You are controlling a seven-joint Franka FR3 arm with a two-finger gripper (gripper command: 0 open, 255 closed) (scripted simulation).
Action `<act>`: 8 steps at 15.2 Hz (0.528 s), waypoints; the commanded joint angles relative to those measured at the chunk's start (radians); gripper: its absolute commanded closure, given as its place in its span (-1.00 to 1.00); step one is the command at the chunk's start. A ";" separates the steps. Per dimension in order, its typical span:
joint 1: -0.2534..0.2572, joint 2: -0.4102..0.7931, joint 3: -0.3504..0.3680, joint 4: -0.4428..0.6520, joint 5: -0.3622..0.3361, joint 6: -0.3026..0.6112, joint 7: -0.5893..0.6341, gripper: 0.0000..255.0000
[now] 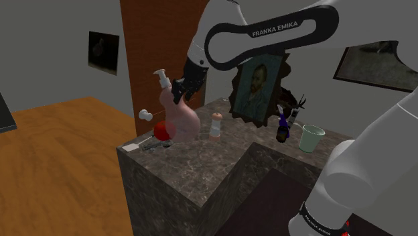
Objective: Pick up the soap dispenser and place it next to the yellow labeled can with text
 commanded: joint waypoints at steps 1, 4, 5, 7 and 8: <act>0.000 -0.005 -0.001 0.026 0.000 -0.029 0.000 1.00; -0.001 -0.008 -0.004 0.063 0.000 -0.070 -0.001 1.00; -0.001 -0.009 -0.005 0.076 0.000 -0.083 -0.001 1.00; -0.002 -0.009 -0.006 0.102 0.000 -0.110 -0.002 1.00; -0.002 -0.009 -0.007 0.116 -0.001 -0.123 -0.002 1.00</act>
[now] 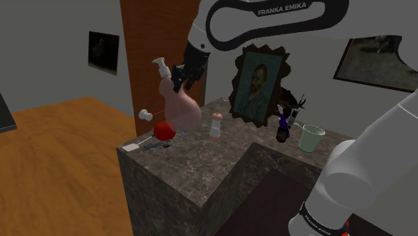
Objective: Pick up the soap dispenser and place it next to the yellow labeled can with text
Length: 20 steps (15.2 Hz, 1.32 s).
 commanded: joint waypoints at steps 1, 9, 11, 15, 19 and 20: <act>0.000 -0.001 -0.001 0.025 0.000 -0.025 0.000 1.00; -0.004 0.009 -0.004 0.142 -0.005 -0.132 0.001 1.00; -0.005 0.014 -0.005 0.174 -0.007 -0.159 0.001 1.00; -0.007 0.026 -0.005 0.240 -0.011 -0.213 0.003 1.00; -0.023 -0.015 -0.064 0.210 0.015 -0.226 -0.078 1.00; -0.028 -0.027 -0.084 0.197 0.022 -0.227 -0.104 1.00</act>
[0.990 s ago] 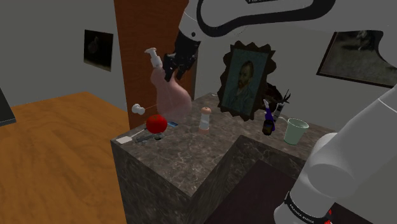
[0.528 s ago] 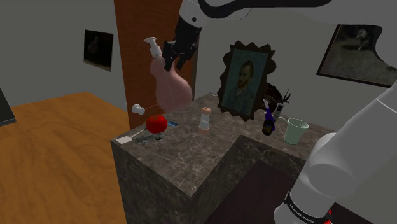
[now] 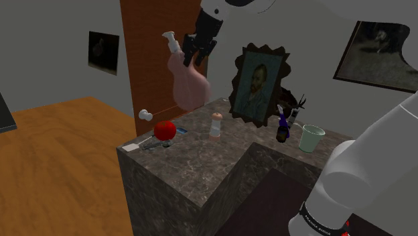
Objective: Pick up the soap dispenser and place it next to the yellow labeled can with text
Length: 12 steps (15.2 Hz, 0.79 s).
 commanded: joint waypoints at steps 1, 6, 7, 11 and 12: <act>-0.009 -0.026 -0.036 -0.024 0.014 -0.003 -0.050 1.00; -0.035 -0.068 -0.134 -0.065 0.037 -0.014 -0.180 1.00; -0.041 -0.073 -0.153 -0.070 0.040 -0.017 -0.205 1.00; -0.063 -0.084 -0.231 -0.078 0.050 -0.031 -0.307 1.00; -0.069 -0.084 -0.250 -0.077 0.053 -0.035 -0.332 1.00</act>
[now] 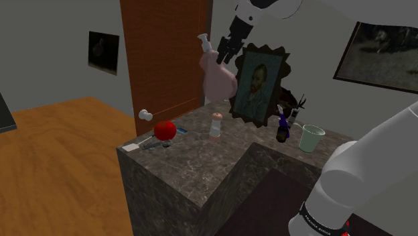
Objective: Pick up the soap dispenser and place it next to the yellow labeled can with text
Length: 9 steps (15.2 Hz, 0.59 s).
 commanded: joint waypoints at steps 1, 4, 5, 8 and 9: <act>-0.011 -0.012 -0.035 -0.011 0.005 -0.005 -0.048 1.00; -0.028 -0.003 -0.094 0.002 0.011 -0.019 -0.124 1.00; -0.034 0.002 -0.113 0.009 0.014 -0.024 -0.149 1.00; -0.050 0.025 -0.172 0.036 0.023 -0.040 -0.224 1.00; -0.055 0.034 -0.192 0.048 0.026 -0.046 -0.250 1.00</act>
